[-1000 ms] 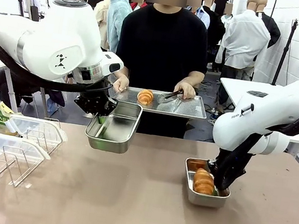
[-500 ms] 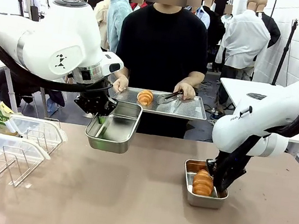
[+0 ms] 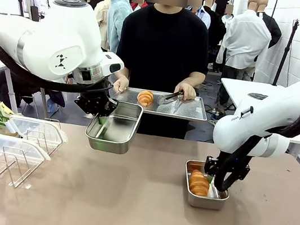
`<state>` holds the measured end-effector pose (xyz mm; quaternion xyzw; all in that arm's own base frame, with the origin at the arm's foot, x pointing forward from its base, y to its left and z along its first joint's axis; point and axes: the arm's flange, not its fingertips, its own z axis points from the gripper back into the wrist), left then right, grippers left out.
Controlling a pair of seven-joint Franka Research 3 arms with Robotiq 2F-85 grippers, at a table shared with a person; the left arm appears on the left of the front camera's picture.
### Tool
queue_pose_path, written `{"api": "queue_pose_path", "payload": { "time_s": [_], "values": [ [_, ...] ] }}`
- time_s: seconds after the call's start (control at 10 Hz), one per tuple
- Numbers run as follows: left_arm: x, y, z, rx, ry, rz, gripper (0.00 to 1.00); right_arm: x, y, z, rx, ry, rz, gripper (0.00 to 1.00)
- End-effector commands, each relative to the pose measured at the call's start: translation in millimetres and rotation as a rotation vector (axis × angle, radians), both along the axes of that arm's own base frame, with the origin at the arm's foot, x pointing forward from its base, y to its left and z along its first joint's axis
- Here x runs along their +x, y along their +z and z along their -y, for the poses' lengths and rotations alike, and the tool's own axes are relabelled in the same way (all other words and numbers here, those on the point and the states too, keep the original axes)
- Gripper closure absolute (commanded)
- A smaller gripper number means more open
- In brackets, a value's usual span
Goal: Place the bread in airtight containers.
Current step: Once an object is inside an Airtight Container , place the container in the center of the table.
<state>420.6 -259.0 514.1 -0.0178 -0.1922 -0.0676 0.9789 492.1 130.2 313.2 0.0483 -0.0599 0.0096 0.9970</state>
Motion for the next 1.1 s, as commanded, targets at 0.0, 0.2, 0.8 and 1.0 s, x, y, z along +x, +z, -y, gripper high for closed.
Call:
{"api": "queue_pose_path", "payload": {
  "time_s": [0.0,0.2,0.8,1.0],
  "values": [
    [0.2,3.8,-1.8,0.003,-0.006,0.010,1.00,1.5,0.5,2.9,0.015,0.008,-0.006,0.00],
    [0.2,3.8,-1.8,0.003,-0.006,0.010,1.00,3.3,1.1,2.6,0.001,0.014,-0.016,0.00],
    [0.2,3.8,-1.8,0.003,-0.006,0.010,1.00,-0.1,0.1,0.1,-0.002,0.002,-0.010,0.00],
    [0.2,3.8,-1.8,0.003,-0.006,0.010,1.00,-0.1,0.1,0.1,-0.002,0.002,-0.010,0.00]
  ]
}}
